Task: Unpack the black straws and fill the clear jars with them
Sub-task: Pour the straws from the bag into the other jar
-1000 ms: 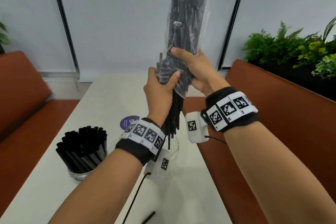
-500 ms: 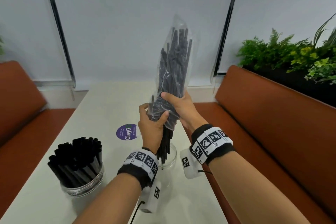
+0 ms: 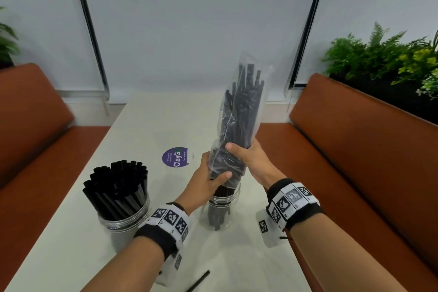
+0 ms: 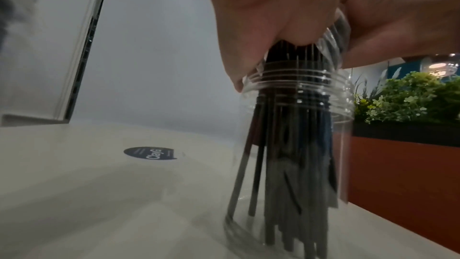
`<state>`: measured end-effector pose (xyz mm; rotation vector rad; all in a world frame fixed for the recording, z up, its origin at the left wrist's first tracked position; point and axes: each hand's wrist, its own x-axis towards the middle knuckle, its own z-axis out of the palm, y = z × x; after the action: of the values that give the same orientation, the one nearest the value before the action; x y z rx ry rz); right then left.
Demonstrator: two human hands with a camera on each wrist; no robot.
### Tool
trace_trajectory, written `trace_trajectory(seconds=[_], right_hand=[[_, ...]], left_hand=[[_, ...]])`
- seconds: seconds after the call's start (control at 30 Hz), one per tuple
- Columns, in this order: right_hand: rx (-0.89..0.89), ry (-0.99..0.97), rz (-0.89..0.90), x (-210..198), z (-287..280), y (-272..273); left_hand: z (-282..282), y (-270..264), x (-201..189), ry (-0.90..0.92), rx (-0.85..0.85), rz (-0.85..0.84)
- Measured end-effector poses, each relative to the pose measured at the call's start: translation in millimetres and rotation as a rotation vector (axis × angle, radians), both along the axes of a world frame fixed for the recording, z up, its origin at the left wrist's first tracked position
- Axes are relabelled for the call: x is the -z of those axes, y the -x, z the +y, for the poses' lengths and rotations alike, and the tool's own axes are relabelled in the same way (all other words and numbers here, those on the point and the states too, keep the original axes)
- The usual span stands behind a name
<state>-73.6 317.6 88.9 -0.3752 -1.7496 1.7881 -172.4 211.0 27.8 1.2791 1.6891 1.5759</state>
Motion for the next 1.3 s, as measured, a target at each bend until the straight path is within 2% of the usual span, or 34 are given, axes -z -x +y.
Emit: trace_trajectory(seconds=[0.13, 0.23, 0.37, 0.47, 0.57, 0.6, 0.7, 0.83, 0.9, 0.97, 1.07, 1.1, 1.17, 1.2, 1.23, 1.3], right_hand=[[0.071, 0.012, 0.088, -16.2, 5.4, -4.7], [0.061, -0.017, 0.044, -24.9, 0.8, -5.0], [0.150, -0.063, 0.017, -26.1, -8.8, -3.9], [0.104, -0.130, -0.057, -39.9, -15.8, -5.3], [0.215, -0.078, 0.118, -68.5, -13.3, -5.7], [0.221, -0.100, 0.112, -77.5, -13.4, -3.0], [0.177, -0.399, -0.118, -93.0, -19.8, 4.5], [0.230, -0.594, -0.022, -92.3, -26.9, -2.4], [0.177, -0.860, -0.223, -78.3, -31.5, -1.3], [0.185, -0.965, -0.326, -72.8, -27.2, 1.3], [0.271, -0.851, -0.221, -81.7, -21.6, -0.2], [0.249, -0.880, -0.257, -83.0, -23.7, -0.2], [0.119, -1.042, -0.474, -74.7, -25.9, 0.5], [0.090, -1.034, -0.501, -77.1, -25.2, -0.3], [0.122, -0.978, -0.475, -88.9, -24.2, -1.8], [0.285, -0.826, -0.263, -120.7, -21.8, -6.0]], left_hand=[[-9.3, 4.8, -3.4, 0.015, -0.001, -0.086], [-9.8, 0.8, -7.5, 0.039, 0.022, -0.077], [-9.7, 1.4, -0.4, 0.084, 0.020, -0.022], [-15.8, 3.5, 5.3, 0.126, 0.011, -0.022], [-21.7, 3.8, -1.2, 0.140, -0.016, 0.005], [-21.9, 4.9, -1.2, 0.147, -0.020, 0.003], [-24.2, 2.7, -1.4, 0.162, -0.023, -0.029], [-25.6, -0.3, -1.3, 0.185, -0.031, -0.050], [-26.6, -1.8, 0.7, 0.190, -0.027, -0.050], [-27.3, -2.5, 1.2, 0.188, -0.029, -0.060], [-27.6, -4.0, -1.0, 0.186, -0.031, -0.035], [-27.3, -4.3, -2.0, 0.181, -0.035, -0.027], [-27.7, -6.5, -2.3, 0.181, -0.035, -0.029], [-28.2, -6.9, -3.1, 0.188, -0.035, -0.027], [-29.0, -7.0, -4.4, 0.199, -0.039, -0.023], [-30.8, -5.2, -6.3, 0.223, -0.038, -0.008]])
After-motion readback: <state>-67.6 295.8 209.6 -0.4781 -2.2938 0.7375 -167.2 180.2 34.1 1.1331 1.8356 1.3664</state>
